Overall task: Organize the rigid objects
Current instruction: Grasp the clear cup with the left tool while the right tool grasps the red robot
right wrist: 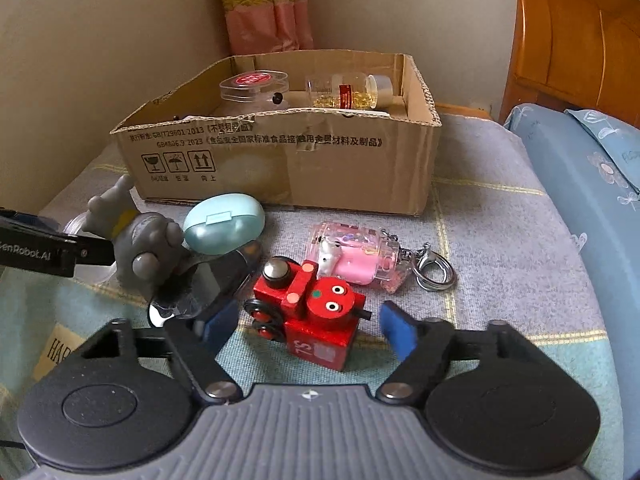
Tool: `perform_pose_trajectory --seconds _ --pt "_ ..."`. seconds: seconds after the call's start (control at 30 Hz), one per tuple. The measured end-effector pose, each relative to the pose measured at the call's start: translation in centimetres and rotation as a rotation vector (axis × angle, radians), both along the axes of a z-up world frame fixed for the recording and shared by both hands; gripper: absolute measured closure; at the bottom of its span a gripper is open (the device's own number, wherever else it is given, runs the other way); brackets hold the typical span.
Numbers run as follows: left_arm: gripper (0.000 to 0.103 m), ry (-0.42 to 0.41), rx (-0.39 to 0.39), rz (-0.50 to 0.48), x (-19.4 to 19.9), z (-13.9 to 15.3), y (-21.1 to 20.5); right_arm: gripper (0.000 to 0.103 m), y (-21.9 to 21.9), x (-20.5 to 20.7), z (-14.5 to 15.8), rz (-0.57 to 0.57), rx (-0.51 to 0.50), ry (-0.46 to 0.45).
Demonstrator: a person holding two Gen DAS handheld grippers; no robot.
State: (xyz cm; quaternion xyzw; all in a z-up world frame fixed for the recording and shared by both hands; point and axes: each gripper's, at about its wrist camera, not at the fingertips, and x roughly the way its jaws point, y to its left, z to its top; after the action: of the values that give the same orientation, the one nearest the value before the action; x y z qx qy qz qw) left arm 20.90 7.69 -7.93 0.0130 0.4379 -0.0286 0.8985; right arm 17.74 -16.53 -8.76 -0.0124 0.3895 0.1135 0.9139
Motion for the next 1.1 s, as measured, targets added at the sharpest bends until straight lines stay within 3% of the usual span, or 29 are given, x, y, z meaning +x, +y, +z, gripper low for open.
perform_pose_trajectory --seconds 0.07,0.53,0.77,1.1 --pt "0.012 -0.003 -0.004 0.001 -0.1 0.1 0.3 0.042 -0.2 -0.2 0.1 0.003 -0.01 -0.003" --pt "0.012 -0.014 0.015 -0.047 -0.7 0.7 0.5 0.046 -0.1 -0.3 0.3 0.055 -0.022 0.006" --pt "0.012 -0.029 0.028 -0.088 -2.1 3.0 1.0 0.046 -1.0 -0.9 1.6 0.136 -0.054 0.001" --pt "0.012 -0.041 -0.011 -0.187 -2.5 6.6 -0.7 0.046 -1.7 -1.2 5.4 0.25 -0.074 -0.022"
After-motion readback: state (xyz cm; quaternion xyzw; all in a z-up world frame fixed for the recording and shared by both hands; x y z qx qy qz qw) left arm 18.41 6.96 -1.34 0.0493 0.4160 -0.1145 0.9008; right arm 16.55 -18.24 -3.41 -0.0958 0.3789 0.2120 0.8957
